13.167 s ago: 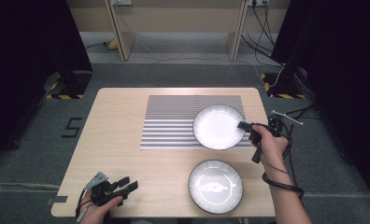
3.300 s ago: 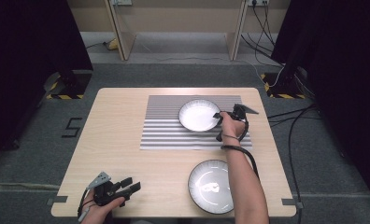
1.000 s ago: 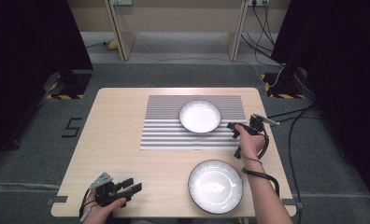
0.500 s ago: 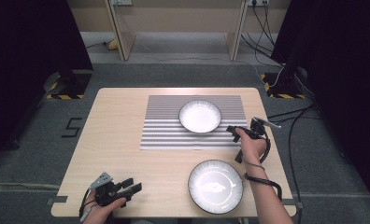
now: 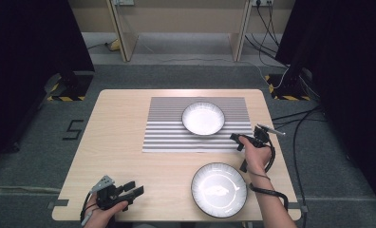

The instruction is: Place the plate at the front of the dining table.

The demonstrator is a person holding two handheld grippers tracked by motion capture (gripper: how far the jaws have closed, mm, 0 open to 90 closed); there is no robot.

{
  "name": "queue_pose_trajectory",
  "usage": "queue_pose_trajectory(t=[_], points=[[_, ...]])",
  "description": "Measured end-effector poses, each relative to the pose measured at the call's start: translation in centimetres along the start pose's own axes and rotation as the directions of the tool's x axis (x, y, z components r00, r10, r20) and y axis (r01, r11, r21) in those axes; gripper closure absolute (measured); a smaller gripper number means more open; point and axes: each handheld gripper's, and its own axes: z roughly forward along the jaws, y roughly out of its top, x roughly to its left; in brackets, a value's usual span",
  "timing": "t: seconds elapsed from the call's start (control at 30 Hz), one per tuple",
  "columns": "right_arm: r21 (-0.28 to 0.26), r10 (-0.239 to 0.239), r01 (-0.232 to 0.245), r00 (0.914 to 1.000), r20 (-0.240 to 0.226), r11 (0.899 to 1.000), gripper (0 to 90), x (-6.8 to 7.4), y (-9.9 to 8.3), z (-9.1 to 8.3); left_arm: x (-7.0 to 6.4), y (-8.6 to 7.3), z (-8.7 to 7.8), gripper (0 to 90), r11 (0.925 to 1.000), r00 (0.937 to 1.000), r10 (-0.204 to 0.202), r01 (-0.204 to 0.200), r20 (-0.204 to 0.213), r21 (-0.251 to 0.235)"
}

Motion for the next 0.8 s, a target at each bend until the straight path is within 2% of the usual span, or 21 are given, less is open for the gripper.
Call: queue_pose_trajectory(t=[0.37, 0.4, 0.8], points=[[0.004, -0.002, 0.002, 0.9999, -0.010, 1.000, 56.0, -0.1, -0.8, -0.7, 0.0, 0.0, 0.0, 44.6, 1.0000, 1.0000, 0.002, -0.002, -0.002, 0.001], [0.002, -0.025, 0.025, 0.9997, -0.004, 1.000, 56.1, -0.1, -0.9, -0.8, 0.0, 0.0, 0.0, 44.6, 1.0000, 1.0000, 0.002, -0.002, -0.002, 0.002], [-0.007, -0.033, 0.033, 0.9994, -0.014, 0.999, 56.0, -0.2, -1.7, -2.0, -0.1, 0.0, 0.0, 44.5, 1.0000, 1.0000, 0.003, -0.003, -0.002, 0.003]])
